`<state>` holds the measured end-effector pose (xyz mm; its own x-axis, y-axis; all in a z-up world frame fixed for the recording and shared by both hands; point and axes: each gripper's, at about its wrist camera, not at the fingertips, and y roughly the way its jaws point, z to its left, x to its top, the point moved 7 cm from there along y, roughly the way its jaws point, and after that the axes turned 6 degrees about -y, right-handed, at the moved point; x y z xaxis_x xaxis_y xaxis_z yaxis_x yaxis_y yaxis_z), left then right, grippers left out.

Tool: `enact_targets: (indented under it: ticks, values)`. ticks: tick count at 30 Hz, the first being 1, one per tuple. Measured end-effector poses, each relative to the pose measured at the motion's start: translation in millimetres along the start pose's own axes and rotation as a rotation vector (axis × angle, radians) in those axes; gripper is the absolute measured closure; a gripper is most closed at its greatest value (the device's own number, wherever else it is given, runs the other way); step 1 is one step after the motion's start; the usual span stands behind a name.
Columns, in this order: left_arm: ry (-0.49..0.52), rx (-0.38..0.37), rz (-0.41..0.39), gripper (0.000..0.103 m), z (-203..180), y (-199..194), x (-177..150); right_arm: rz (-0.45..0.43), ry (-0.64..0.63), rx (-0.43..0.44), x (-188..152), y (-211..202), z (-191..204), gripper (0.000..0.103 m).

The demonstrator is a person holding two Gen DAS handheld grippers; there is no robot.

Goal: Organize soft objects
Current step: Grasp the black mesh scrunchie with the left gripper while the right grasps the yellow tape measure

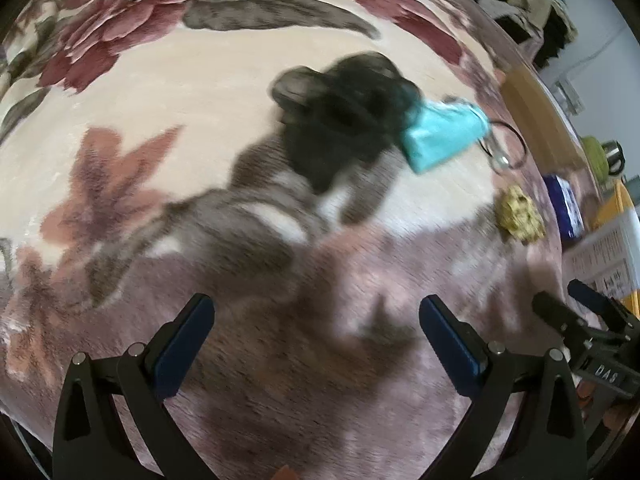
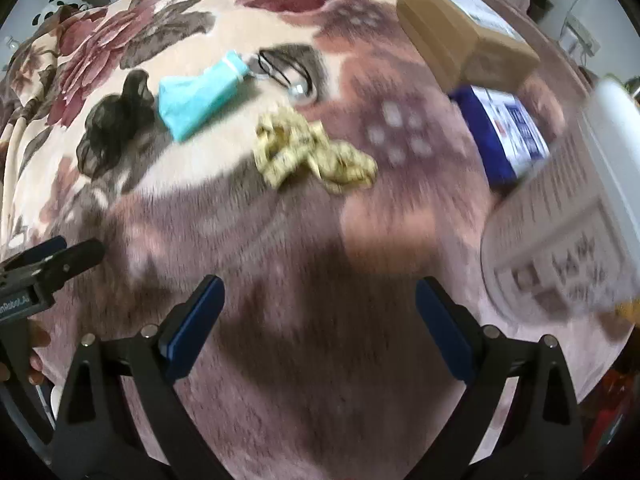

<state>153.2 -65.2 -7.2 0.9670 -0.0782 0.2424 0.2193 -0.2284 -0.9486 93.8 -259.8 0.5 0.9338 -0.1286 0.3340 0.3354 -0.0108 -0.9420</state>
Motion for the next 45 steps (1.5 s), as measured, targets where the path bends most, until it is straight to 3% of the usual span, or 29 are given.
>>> enact_targets:
  ticks: [7,17,21,23,24,26,27,28,30,33,39,45]
  values:
    - [-0.034,-0.02,-0.033,0.001,11.6,-0.1,32.0,-0.034,-0.036,-0.028,36.9,10.1,-2.8,0.006]
    - [0.137,0.045,-0.118,0.001,-26.4,6.4,93.8,0.002,-0.144,-0.044,63.6,41.4,-2.0,0.007]
    - [0.174,0.071,-0.089,0.016,-35.1,25.7,103.3,0.023,-0.164,-0.029,61.4,52.2,1.0,0.012]
    - [0.166,0.056,-0.058,0.03,-37.0,34.9,101.0,0.032,-0.164,-0.023,59.5,55.6,1.8,0.022]
    - [0.163,0.05,-0.046,0.051,-37.0,36.8,98.3,0.033,-0.165,-0.027,58.3,56.5,1.9,0.027]
    - [0.155,0.04,-0.043,0.062,-36.2,36.9,94.0,0.024,-0.167,-0.021,56.2,54.6,1.8,0.036]
    - [0.154,0.037,-0.049,0.076,-36.3,35.0,91.3,0.019,-0.169,-0.024,55.6,53.2,1.7,0.043]
    - [0.153,0.033,-0.057,0.079,-35.8,31.6,87.9,0.011,-0.172,-0.032,54.5,50.2,0.8,0.048]
    - [0.15,0.021,-0.062,0.085,-35.3,24.9,79.4,0.003,-0.17,-0.035,52.2,45.4,-1.4,0.067]
    - [0.15,0.012,-0.059,0.087,-34.1,14.7,64.7,-0.01,-0.142,0.007,46.5,36.8,-2.3,0.073]
    - [0.119,-0.019,-0.024,0.087,-27.1,1.1,27.0,-0.009,-0.095,0.124,25.5,22.5,13.6,0.073]
    - [0.097,0.002,0.026,0.087,-15.0,4.7,-14.3,0.031,-0.15,0.189,-4.0,17.3,52.4,0.073]
